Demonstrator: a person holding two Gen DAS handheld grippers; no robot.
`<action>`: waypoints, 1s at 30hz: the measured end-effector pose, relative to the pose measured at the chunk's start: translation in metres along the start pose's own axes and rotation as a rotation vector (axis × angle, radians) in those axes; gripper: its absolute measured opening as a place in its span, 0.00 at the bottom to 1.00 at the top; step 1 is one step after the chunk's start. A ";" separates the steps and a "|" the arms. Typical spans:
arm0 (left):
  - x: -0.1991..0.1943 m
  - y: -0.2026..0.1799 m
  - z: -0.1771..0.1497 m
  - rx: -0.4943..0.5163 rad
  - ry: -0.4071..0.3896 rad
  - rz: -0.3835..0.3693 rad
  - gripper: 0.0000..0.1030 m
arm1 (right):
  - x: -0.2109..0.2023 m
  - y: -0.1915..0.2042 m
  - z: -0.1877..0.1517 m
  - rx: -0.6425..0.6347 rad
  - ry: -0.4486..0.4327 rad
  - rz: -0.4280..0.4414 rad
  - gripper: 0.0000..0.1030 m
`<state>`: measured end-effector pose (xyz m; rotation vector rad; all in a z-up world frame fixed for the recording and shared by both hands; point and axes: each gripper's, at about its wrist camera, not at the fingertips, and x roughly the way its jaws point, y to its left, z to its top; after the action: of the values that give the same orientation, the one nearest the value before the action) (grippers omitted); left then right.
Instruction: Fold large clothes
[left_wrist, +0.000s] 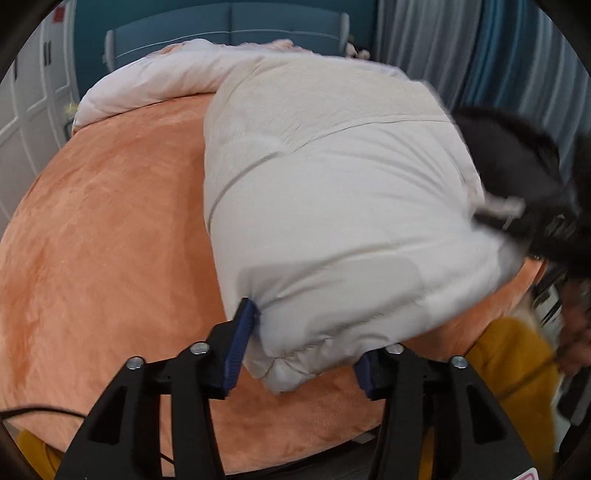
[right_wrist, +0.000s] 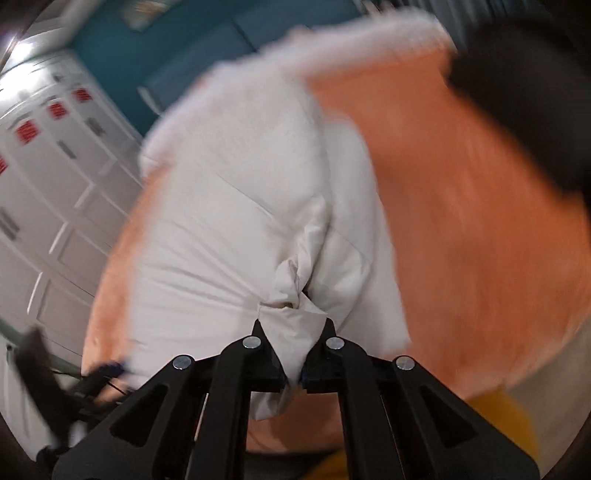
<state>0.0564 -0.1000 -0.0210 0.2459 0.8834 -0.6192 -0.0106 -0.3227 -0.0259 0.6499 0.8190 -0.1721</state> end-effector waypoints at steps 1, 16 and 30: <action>0.005 -0.005 -0.002 0.024 0.004 0.023 0.49 | 0.012 -0.008 -0.007 0.015 0.017 -0.011 0.04; -0.079 0.025 0.070 -0.138 -0.166 -0.088 0.49 | -0.031 -0.002 0.010 -0.052 -0.079 -0.023 0.21; 0.017 0.005 0.179 -0.221 -0.140 0.040 0.49 | -0.015 0.083 0.123 -0.227 -0.270 -0.089 0.19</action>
<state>0.1829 -0.1827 0.0764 0.0206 0.8018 -0.4911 0.0880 -0.3321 0.0863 0.3670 0.5962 -0.2385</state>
